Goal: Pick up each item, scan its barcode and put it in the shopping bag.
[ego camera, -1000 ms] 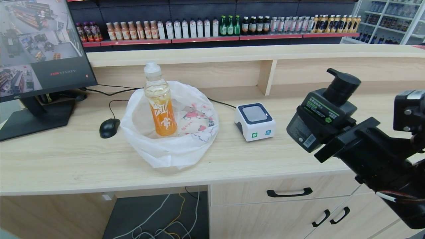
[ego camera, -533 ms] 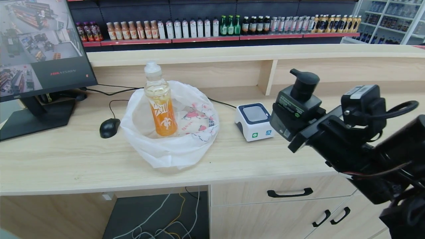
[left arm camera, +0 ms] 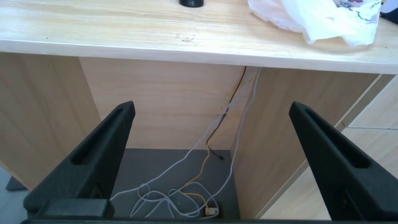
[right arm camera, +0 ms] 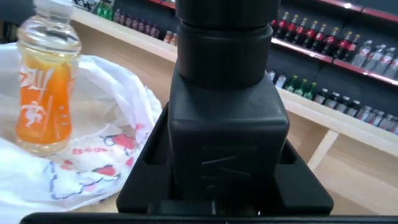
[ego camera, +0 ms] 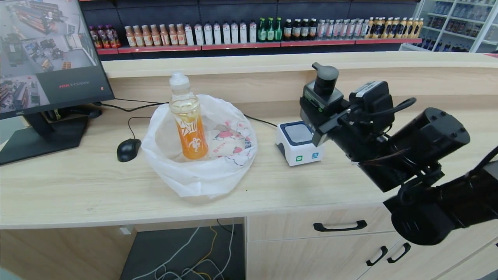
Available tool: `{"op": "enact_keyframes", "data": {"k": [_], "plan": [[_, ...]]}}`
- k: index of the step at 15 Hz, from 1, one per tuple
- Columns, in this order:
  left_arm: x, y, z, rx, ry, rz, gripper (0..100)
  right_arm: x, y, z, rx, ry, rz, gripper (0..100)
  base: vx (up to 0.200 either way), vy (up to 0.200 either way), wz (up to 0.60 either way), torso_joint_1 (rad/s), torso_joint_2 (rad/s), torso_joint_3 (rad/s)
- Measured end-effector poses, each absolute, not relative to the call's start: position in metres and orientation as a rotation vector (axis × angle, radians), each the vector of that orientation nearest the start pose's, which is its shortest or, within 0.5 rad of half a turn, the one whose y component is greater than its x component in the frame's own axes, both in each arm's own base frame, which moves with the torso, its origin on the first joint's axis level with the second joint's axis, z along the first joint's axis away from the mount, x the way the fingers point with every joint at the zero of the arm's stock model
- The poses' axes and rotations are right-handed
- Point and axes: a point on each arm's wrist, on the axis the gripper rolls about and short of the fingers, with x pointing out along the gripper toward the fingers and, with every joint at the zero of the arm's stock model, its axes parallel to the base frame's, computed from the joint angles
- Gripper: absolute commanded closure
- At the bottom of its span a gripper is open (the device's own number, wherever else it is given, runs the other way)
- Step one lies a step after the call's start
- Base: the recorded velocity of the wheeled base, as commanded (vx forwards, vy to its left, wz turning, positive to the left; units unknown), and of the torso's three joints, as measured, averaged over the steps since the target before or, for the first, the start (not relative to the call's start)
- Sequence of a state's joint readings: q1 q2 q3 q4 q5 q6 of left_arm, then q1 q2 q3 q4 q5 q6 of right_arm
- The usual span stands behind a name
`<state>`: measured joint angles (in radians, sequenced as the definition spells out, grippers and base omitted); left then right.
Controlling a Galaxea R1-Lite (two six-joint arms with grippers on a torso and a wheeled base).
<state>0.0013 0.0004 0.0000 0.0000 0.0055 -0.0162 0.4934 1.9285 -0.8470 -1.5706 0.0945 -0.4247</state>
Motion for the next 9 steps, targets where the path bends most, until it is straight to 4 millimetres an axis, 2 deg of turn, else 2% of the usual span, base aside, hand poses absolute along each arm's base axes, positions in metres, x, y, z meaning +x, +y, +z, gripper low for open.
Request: {"op": "enact_keyframes", "data": {"k": [4,9], "plan": [[-0.023,0.0,0.075,-0.017,0.0,0.007,0,0.336,0.157,0.212,-0.442,-0.686,0.427,100,0.0,0.0,0.0,0.0,0.0,0.0],[-0.023,0.0,0.075,-0.017,0.0,0.007,0,0.355,0.153,0.197,-0.61,-0.746,0.514,100,0.0,0.0,0.0,0.0,0.0,0.0]]}}
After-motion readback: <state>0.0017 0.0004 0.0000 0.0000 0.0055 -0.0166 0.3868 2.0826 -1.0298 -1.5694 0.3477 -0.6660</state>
